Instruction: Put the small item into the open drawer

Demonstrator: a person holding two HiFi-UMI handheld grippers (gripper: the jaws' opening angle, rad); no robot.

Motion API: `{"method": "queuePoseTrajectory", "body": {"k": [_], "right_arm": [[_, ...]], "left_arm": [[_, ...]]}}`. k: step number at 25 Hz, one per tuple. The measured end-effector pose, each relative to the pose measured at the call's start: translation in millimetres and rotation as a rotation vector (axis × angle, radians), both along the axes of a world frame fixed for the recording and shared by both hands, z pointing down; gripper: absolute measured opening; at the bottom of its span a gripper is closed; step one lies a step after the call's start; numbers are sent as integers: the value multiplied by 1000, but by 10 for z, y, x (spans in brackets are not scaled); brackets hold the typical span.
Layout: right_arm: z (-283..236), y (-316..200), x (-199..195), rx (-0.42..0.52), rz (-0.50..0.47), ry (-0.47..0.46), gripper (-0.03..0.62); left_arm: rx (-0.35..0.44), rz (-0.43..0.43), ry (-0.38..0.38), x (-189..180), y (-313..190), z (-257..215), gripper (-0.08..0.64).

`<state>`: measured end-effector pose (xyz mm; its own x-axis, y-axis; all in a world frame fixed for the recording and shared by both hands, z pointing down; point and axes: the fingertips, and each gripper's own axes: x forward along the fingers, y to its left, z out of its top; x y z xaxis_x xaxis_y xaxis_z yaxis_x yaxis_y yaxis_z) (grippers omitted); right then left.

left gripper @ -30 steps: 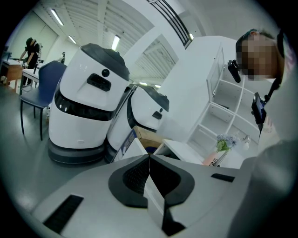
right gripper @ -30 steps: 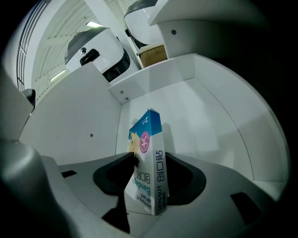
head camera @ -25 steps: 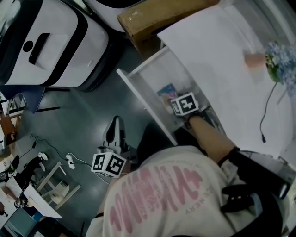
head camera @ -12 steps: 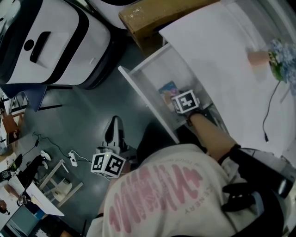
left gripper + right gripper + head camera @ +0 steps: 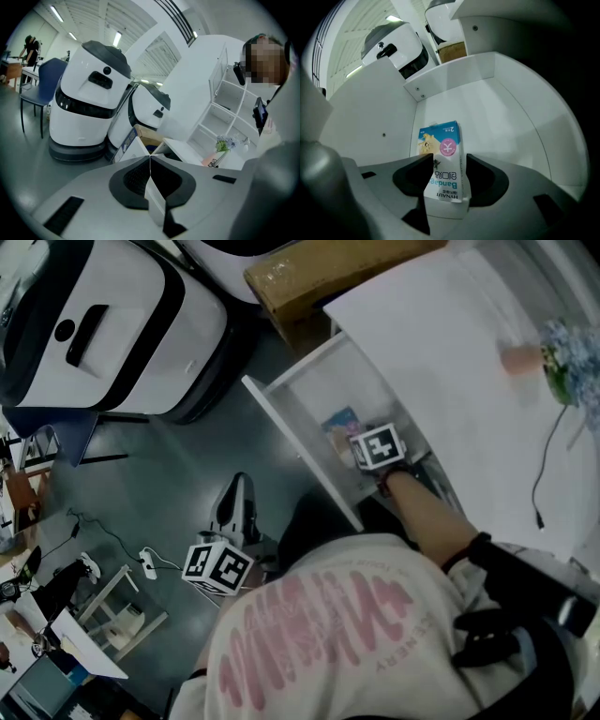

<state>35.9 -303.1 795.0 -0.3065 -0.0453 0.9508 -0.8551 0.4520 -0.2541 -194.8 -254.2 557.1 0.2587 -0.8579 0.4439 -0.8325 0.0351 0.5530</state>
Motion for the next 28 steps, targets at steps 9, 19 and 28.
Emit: {"method": "queuePoseTrajectory", "body": {"k": [9,19,28], "right_arm": [[-390,-151,-84,135,-12,-76,232],[-875,-58,-14,222,13,-66,113],[-1457,142,88,281,186,-126,38]], "left_arm": [[29,51,-6,122,-62,-63,31],[145,83,-31,141,-313,-396,31],[238,153,24,212,-286,-839,31]]}}
